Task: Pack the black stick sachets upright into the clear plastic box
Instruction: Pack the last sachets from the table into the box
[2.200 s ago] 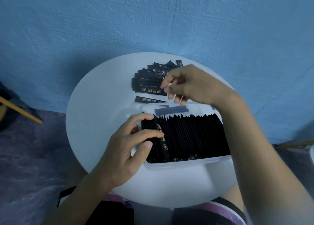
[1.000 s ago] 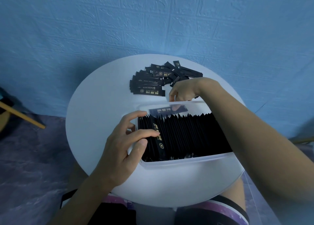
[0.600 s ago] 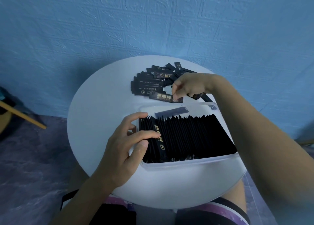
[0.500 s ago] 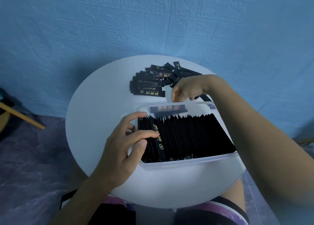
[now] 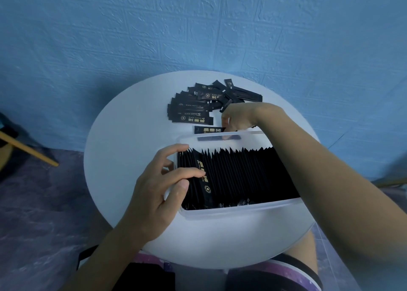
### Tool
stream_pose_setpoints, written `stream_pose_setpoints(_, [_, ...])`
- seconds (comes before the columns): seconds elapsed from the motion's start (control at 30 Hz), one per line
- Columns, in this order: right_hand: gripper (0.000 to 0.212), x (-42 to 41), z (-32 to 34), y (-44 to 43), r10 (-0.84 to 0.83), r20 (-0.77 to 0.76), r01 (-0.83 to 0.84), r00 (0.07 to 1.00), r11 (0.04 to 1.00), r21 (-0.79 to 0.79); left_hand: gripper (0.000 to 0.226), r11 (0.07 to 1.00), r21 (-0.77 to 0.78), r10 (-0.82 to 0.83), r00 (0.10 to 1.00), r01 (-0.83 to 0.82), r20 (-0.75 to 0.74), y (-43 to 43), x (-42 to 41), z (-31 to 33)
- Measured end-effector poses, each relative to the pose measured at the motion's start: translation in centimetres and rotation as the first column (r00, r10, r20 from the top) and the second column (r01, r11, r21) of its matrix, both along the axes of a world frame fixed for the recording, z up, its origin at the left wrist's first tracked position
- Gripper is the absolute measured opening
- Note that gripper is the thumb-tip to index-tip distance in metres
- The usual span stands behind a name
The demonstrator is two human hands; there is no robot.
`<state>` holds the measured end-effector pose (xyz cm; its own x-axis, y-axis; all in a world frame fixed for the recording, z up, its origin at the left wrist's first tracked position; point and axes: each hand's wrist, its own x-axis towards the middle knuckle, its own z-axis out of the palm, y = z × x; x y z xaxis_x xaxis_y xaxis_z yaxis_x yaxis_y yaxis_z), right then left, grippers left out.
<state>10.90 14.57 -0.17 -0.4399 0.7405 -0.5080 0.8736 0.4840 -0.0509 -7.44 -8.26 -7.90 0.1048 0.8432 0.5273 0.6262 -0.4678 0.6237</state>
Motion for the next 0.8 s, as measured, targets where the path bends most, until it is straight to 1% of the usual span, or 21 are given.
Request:
stream_pose_setpoints(0.07, [0.042, 0.1, -0.5, 0.4, -0.024, -0.045, 0.026, 0.999, 0.999, 0.035, 0.04, 1.0, 0.006, 0.0, 1.0, 0.0, 0.0, 0.0, 0.0, 0.0])
stream_pose_setpoints(0.13, [0.033, 0.2, -1.0, 0.7, -0.037, -0.088, 0.041, 0.995, 0.998, 0.052, 0.04, 1.0, 0.006, -0.001, 1.0, 0.001, -0.001, -0.1, 0.0, 0.0])
stream_pose_setpoints(0.2, [0.026, 0.3, -1.1, 0.9, -0.067, -0.137, 0.073, 0.988, 0.997, 0.04, 0.04, 1.0, 0.002, -0.001, 1.0, 0.001, -0.003, 0.0, 0.0, 0.0])
stream_pose_setpoints(0.3, [0.036, 0.1, -1.4, 0.9, -0.081, -0.144, 0.084, 0.986, 0.996, 0.014, 0.039, 1.0, -0.005, 0.0, 1.0, 0.0, -0.003, 0.0, 0.0, 0.0])
stream_pose_setpoints(0.43, [0.034, -0.2, -1.7, 1.2, -0.049, -0.135, 0.05, 0.99, 0.999, 0.004, 0.039, 1.0, -0.001, -0.003, 1.0, 0.003, 0.0, 0.0, -0.1, -0.1])
stream_pose_setpoints(0.53, [0.028, 0.1, -1.5, 1.2, -0.049, -0.242, 0.051, 0.969, 0.999, 0.004, 0.039, 1.0, 0.0, -0.008, 1.0, 0.008, 0.003, 0.0, -0.1, 0.0])
stream_pose_setpoints(0.6, [0.027, 0.4, -0.5, 0.9, -0.074, -0.363, 0.09, 0.929, 0.996, 0.027, 0.039, 1.0, 0.004, -0.003, 1.0, 0.003, -0.002, 0.0, -0.1, 0.0])
stream_pose_setpoints(0.63, [0.024, 0.5, 0.2, 0.5, -0.096, -0.445, 0.115, 0.89, 0.993, 0.015, 0.039, 1.0, 0.006, -0.001, 1.0, 0.001, -0.005, 0.1, -0.1, 0.0])
stream_pose_setpoints(0.7, [0.019, 0.9, 2.3, -1.0, -0.14, -0.604, 0.138, 0.785, 0.989, -0.051, 0.039, 1.0, 0.009, 0.002, 1.0, -0.002, -0.008, 0.0, -0.1, 0.0])
stream_pose_setpoints(0.77, [0.009, 1.4, 4.4, -3.6, -0.169, -0.706, 0.097, 0.688, 0.985, -0.141, 0.039, 1.0, 0.005, 0.003, 1.0, -0.003, -0.011, 0.0, 0.0, 0.0])
stream_pose_setpoints(0.8, [0.005, 1.8, 5.1, -5.2, -0.164, -0.73, 0.047, 0.663, 0.983, -0.179, 0.039, 1.0, 0.002, 0.002, 1.0, -0.002, -0.013, 0.0, 0.0, 0.1])
